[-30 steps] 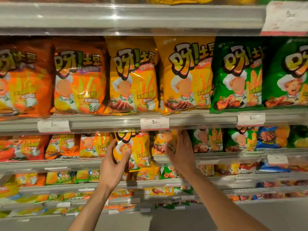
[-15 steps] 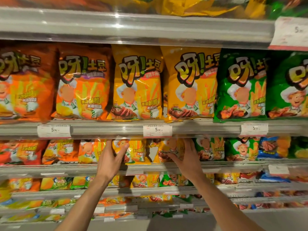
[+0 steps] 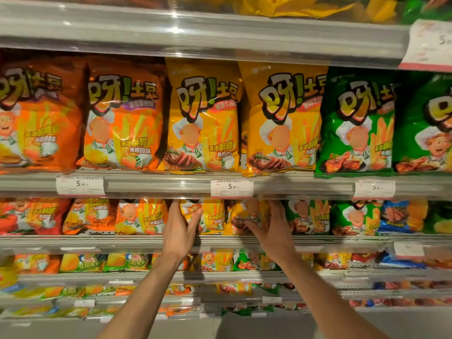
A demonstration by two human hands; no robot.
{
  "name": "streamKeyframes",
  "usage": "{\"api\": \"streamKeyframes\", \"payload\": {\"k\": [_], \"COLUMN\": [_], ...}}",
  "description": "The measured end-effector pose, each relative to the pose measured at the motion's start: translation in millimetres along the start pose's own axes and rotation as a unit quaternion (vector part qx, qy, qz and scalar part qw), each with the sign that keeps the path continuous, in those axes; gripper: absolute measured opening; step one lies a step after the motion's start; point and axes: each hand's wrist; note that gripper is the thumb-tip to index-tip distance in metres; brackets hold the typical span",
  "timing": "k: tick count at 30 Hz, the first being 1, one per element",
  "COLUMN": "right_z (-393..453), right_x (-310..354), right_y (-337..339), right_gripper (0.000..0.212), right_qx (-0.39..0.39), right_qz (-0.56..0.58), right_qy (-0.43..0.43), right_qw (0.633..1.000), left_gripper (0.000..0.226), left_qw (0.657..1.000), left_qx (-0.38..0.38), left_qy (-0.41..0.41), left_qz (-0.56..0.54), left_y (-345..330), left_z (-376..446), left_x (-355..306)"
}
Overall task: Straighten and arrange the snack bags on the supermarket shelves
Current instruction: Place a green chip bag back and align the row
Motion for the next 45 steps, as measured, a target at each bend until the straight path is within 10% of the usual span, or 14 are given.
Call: {"api": "streamKeyframes", "payload": {"k": [15, 21, 26, 33, 45], "right_z": [-3.8, -6.9, -8.8, -35.4, -104.0], "right_x": [6.6, 6.9, 9.4, 13.5, -12.5], "right_y": [-11.5, -15.9, -8.6, 16.6, 79.5], "right_gripper": [0.091, 0.093, 0.095, 0.065, 0.020], "right_qx": [-0.003, 0.017, 0.022, -0.021, -0.060], "right_qz": [-0.030, -0.067, -0.033, 0.064, 0.273], "right_qy": [0.001, 0.005, 0.000, -0.104, -0.242], "right_qw": [1.000, 0.998, 0.999, 0.992, 0.929], "left_gripper": [0.063, 0.102, 0.076, 0.046, 0.039], "left_qw": [0.993, 0.985, 0.993, 0.999, 0.968], "left_qx": [0.114, 0.146, 0.098, -0.001, 0.112], "left_qy": [-0.025, 0.005, -0.006, -0.010, 0.070], "left_qz": [0.014, 0.094, 0.066, -0.041, -0.214], "left_y": [11.9, 18.1, 24.4, 46.0, 28.7], "left_z": [8.5, -1.5, -8.5, -39.7, -104.8], "left_x": [-4.7, 2.5, 1.4, -10.1, -63.2]}}
Point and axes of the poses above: each hand's wrist, its own z-axis towards the middle knuckle, its own y-axis out of the back of the hand, x = y × z, and after that the axes turned 6 degrees about y, right-handed
